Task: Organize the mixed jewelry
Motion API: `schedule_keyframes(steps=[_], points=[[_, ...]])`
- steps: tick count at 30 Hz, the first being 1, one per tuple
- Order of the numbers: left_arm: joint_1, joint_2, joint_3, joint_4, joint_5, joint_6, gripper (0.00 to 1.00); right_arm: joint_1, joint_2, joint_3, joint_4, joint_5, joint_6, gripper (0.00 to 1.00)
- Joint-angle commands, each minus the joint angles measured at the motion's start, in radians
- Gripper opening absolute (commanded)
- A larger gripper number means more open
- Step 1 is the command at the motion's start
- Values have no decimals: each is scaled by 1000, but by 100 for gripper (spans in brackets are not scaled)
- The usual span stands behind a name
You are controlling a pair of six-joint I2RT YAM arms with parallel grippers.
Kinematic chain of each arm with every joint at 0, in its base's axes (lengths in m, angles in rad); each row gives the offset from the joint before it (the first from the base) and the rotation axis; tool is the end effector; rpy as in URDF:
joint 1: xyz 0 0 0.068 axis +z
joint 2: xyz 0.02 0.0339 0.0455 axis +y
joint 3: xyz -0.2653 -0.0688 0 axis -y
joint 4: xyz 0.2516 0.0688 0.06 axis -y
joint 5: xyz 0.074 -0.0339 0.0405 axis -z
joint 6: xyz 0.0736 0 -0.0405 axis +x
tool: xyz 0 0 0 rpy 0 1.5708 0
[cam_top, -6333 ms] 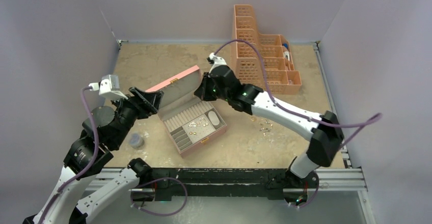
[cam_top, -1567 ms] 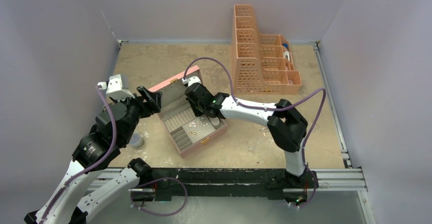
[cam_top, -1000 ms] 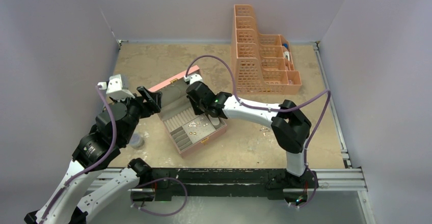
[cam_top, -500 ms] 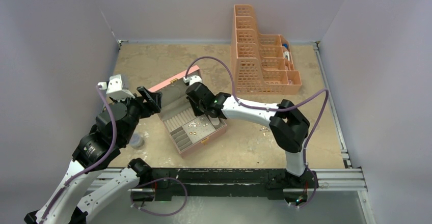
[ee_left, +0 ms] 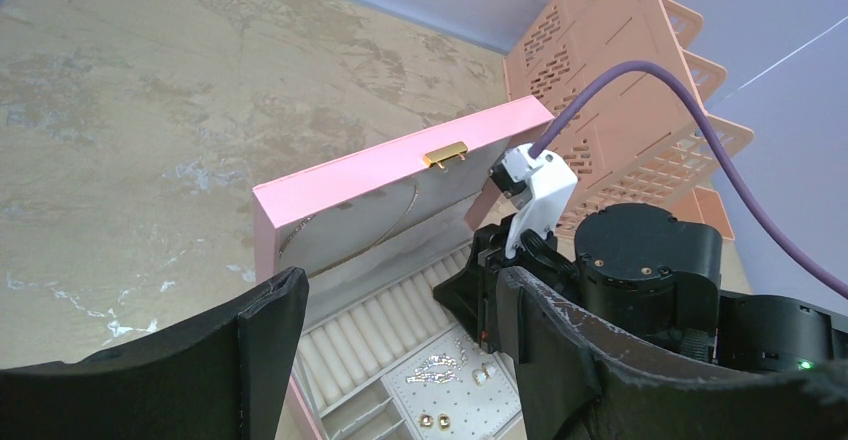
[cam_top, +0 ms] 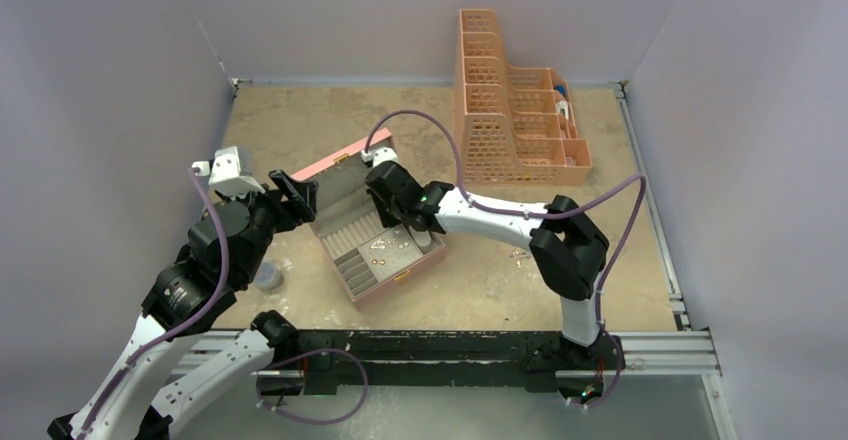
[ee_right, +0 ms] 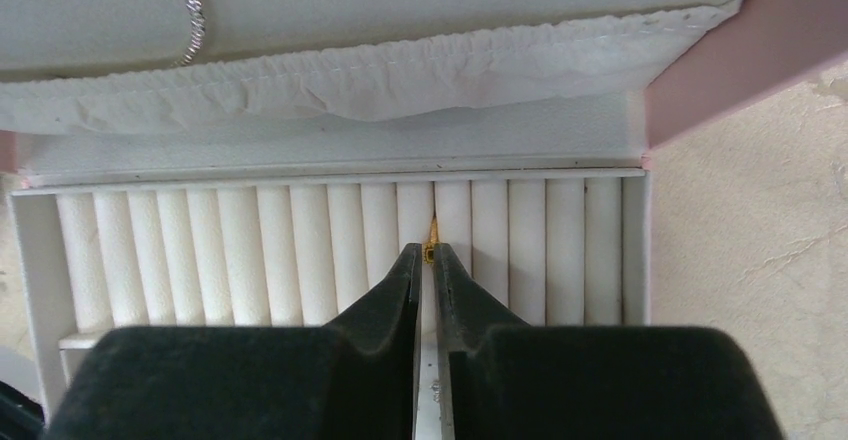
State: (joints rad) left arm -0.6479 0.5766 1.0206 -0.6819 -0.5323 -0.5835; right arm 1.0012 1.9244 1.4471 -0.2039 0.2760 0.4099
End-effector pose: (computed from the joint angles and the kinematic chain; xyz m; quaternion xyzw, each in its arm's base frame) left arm 0.1282 -0.0502 0.3880 -0.1381 0.7632 -0.1757 0.6063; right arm 0.2733 0.3895 0.2089 -0.2039 0.8726 0.1818 0.4050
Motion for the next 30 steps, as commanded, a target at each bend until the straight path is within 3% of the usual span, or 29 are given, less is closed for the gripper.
schedule_keyframes(steps=[1,6,12,19,22,24,30], points=[[3,8,37,18,-7,-5,70,-1,-128,-7,57,37,37,12],[2,9,42,21,12,-9,70,-1,-249,-73,90,76,89,18],[3,14,42,27,55,-22,70,-14,-415,-240,74,228,241,21],[3,30,8,96,167,-13,71,-147,-573,-399,-62,286,473,32],[2,60,-8,149,231,3,71,-191,-607,-438,-108,318,528,48],[3,98,4,158,281,9,71,-217,-613,-464,-124,321,553,52],[3,176,-2,191,413,-16,72,-303,-566,-538,-123,254,521,52]])
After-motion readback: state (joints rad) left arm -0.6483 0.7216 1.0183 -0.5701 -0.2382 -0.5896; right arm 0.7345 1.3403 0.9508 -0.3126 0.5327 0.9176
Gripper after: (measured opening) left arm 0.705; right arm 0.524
